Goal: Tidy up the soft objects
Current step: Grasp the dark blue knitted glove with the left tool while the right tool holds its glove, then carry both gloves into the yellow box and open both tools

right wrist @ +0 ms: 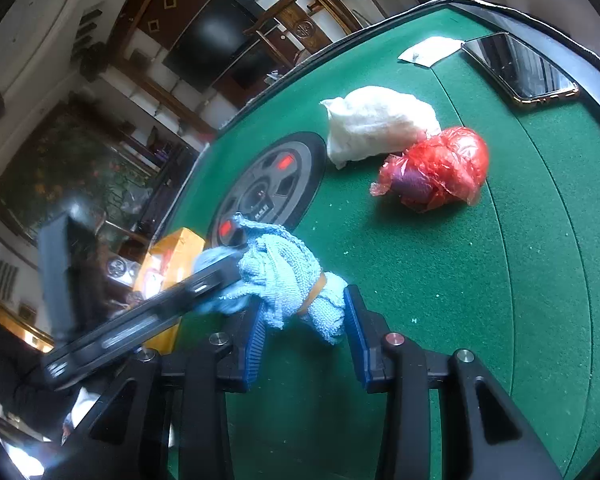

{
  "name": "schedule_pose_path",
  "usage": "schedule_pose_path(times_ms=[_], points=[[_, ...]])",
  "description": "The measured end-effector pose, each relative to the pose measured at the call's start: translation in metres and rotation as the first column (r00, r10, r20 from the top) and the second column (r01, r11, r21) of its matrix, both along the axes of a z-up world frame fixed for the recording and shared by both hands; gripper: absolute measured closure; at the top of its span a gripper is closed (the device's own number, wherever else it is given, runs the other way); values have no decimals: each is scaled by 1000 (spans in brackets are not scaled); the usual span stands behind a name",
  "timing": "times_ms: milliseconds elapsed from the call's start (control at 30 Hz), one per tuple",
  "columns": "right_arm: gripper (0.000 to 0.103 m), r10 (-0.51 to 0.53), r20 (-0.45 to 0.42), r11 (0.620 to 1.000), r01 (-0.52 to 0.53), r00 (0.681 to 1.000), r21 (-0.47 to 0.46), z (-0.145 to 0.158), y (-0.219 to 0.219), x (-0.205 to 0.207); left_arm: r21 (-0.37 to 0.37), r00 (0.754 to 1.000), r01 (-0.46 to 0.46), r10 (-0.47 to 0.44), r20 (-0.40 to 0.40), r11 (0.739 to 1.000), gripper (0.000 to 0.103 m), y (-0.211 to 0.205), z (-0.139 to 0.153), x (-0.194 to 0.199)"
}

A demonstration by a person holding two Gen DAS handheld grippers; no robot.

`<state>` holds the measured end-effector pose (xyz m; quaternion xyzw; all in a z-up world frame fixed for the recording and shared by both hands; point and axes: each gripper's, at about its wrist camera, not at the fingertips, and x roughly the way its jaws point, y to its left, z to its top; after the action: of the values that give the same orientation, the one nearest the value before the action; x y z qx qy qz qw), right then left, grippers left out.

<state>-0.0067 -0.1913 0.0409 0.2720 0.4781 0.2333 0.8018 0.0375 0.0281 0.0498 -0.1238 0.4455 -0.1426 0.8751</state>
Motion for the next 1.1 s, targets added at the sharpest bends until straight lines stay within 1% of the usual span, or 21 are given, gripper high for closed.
schedule_pose_path(times_ms=[133,200,267,333,367,433,467,533,633,700,800,900,967,1000,1033,1100], points=[[69,-13,12,1000,12,1000,19,1,-4,-1,-67,1000,-20,21,17,998,62,36,19,-41],[69,-16,17,999,16,1000,28,1,-6,-1,-89,998,-48,51,39,995,62,62,30,-66],[69,-18,22,1000,17,1000,24,1,-5,-1,-90,992,-93,99,72,992,62,87,39,-88],[69,-17,30,1000,16,999,13,2,-4,-1,-70,982,-153,159,99,986,62,119,44,-106],[69,-16,35,1000,16,999,6,2,-3,-1,-60,975,-191,197,104,980,62,134,44,-115],[69,-17,46,1000,17,999,-12,3,-1,-2,-24,949,-297,298,101,955,62,175,40,-130],[69,-19,51,1000,20,999,-21,4,0,-3,-13,939,-329,329,97,944,62,187,38,-136],[69,-27,67,999,30,997,-35,7,2,-4,-20,915,-394,394,83,919,62,220,32,-149],[69,-28,71,998,31,997,-46,14,9,-6,-8,894,-445,445,53,895,62,250,23,-154],[69,-13,71,999,16,997,-51,22,20,-11,6,889,-456,455,42,890,61,263,16,-152],[69,43,76,997,-37,996,-68,38,49,-18,30,883,-470,469,25,882,61,286,7,-138],[69,114,90,990,-105,989,-99,55,84,-22,61,874,-484,485,4,873,60,297,-5,-119],[69,168,98,980,-156,981,-124,64,111,-24,47,872,-489,490,-17,871,53,303,-11,-113],[69,194,101,974,-179,976,-139,67,125,-25,35,870,-491,492,-28,871,51,306,-13,-113],[69,223,102,967,-206,970,-153,70,140,-25,8,870,-492,492,-45,871,48,309,-16,-113],[68,273,97,952,-254,957,-170,70,168,-25,-40,873,-486,484,-53,873,46,314,-14,-118]])
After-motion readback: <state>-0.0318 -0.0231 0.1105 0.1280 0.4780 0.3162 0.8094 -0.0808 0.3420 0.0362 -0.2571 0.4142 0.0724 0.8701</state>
